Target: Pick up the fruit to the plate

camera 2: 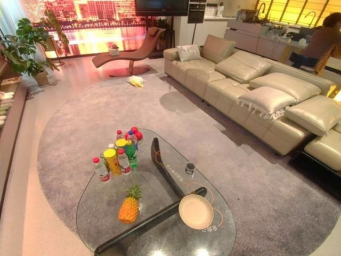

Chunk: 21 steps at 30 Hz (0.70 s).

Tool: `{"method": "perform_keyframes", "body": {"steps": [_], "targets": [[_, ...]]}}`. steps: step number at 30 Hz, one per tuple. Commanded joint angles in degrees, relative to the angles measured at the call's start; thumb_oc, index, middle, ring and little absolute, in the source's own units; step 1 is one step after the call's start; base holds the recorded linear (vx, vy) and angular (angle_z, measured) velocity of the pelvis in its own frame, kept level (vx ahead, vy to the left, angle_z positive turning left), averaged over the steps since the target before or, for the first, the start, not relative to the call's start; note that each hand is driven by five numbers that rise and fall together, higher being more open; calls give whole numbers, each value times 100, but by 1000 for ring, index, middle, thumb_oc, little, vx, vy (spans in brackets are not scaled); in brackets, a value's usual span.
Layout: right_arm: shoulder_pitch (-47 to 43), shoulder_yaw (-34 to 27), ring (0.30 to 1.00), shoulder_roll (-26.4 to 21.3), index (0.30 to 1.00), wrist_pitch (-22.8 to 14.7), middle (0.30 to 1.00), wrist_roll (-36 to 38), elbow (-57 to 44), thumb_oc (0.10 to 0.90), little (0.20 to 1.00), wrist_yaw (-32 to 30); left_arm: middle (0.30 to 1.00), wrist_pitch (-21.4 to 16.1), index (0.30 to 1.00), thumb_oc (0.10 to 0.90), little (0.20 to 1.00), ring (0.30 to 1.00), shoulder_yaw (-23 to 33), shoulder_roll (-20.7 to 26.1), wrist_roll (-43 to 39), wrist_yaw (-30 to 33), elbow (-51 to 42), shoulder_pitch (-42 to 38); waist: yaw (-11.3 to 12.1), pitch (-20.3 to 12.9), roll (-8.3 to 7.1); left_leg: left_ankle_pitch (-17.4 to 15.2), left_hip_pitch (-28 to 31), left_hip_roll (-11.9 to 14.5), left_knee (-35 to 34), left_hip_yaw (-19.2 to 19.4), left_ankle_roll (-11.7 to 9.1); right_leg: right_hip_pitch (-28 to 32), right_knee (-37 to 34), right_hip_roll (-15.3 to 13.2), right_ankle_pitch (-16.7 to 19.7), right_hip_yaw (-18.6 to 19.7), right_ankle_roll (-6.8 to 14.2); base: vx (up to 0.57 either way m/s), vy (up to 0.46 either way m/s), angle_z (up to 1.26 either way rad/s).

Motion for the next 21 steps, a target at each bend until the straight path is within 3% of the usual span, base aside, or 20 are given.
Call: {"method": "perform_keyframes", "body": {"steps": [1, 13, 21], "targets": [[-121, 77, 900, 182, 900, 338, 900, -393, 387, 800, 900, 25, 900, 67, 900, 800, 900, 900, -5, -154, 99, -167, 396, -482, -9, 296, -66, -108, 328, 8, 10, 243, 81, -232, 20, -296, 741, -421, 154, 0, 0, 0], [-132, 117, 900, 162, 900, 305, 900, -497, 447, 800, 900, 29, 900, -109, 900, 800, 900, 900, 0, -151, 250, 112, 448, -465, 33, 291, -80, -96, 314, 4, 10, 220, 85, -234, 20, -297, 745, -459, 156, 0, 0, 0], [-131, 106, 900, 172, 900, 318, 900, -328, 375, 800, 900, 13, 900, -337, 900, 800, 900, 900, 109, -117, 399, 844, 446, -448, 28, 302, -60, -76, 298, 1, 10, 199, 77, -250, 20, -294, 751, -452, 151, 0, 0, 0]]}}
